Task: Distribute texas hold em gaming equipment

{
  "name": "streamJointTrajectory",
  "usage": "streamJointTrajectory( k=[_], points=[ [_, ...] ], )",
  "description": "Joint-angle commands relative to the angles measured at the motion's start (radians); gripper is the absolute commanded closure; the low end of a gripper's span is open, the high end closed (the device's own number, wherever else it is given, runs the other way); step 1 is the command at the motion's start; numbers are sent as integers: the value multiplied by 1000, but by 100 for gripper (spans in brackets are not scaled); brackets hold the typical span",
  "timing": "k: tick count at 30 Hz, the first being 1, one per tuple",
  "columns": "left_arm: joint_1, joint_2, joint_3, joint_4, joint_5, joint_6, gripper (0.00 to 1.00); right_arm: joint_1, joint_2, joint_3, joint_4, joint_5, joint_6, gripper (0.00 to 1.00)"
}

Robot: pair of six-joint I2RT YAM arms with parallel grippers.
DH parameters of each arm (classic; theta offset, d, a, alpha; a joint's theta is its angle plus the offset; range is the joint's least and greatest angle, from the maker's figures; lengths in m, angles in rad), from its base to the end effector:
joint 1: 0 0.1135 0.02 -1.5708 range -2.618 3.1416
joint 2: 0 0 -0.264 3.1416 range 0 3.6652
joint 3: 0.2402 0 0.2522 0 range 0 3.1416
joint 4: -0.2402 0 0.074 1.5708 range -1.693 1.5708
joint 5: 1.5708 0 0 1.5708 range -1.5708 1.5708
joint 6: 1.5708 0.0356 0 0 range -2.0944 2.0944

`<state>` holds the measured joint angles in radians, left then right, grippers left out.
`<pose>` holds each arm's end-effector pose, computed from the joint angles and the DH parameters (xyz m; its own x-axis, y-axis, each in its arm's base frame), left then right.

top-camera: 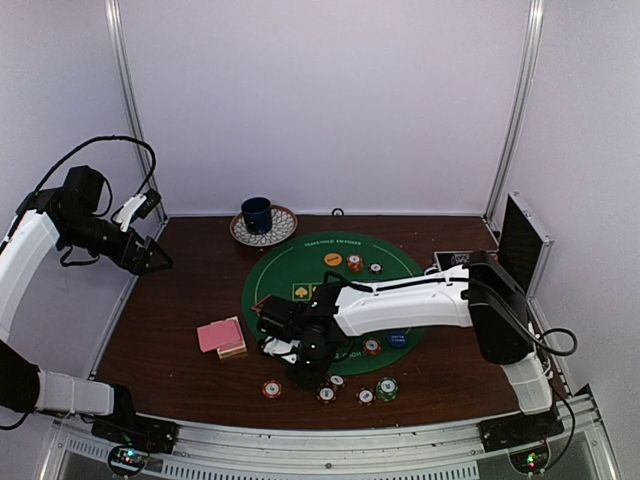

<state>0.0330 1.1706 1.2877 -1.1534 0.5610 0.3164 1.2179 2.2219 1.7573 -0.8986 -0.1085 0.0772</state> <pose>0.2070 -0.0121 0.3552 -0.7418 0.2391 -0.6266 0.4985 0.8216 -0.2766 0.1514 0.4221 0.1603 -0.4097 -0.8906 -0.1973 -0.9117 0.3925 0.1215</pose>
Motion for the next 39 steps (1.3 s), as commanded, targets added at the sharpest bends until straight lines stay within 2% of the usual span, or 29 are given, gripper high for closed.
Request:
streamJointTrajectory(
  k=[1, 9, 10, 16, 18, 21, 26, 31, 39],
  points=[
    [5, -13, 7, 4, -1, 12, 2, 3, -12, 37, 31, 84, -3, 74],
    [5, -19, 7, 0, -8, 15, 2, -61, 0, 116, 46, 133, -11, 79],
    [5, -19, 7, -3, -8, 16, 2, -65, -5, 117, 42, 131, -9, 76],
    [5, -20, 6, -6, 4, 20, 2, -68, -117, -15, 57, 60, 32, 30],
    [5, -18, 7, -7, 12, 19, 2, -69, -166, -88, 69, 24, 53, 24],
    [5, -15, 8, -7, 14, 20, 2, -69, -217, -174, 61, -2, 94, 22],
    [5, -16, 7, -7, 16, 19, 2, -69, -236, -219, -12, -6, 192, 23],
    [5, -18, 2, -8, 15, 19, 2, -69, -218, -187, -81, -6, 290, 21],
    [5, -25, 1, -8, 8, 30, 2, -69, -193, -189, -55, -53, 353, 21]
  ],
)
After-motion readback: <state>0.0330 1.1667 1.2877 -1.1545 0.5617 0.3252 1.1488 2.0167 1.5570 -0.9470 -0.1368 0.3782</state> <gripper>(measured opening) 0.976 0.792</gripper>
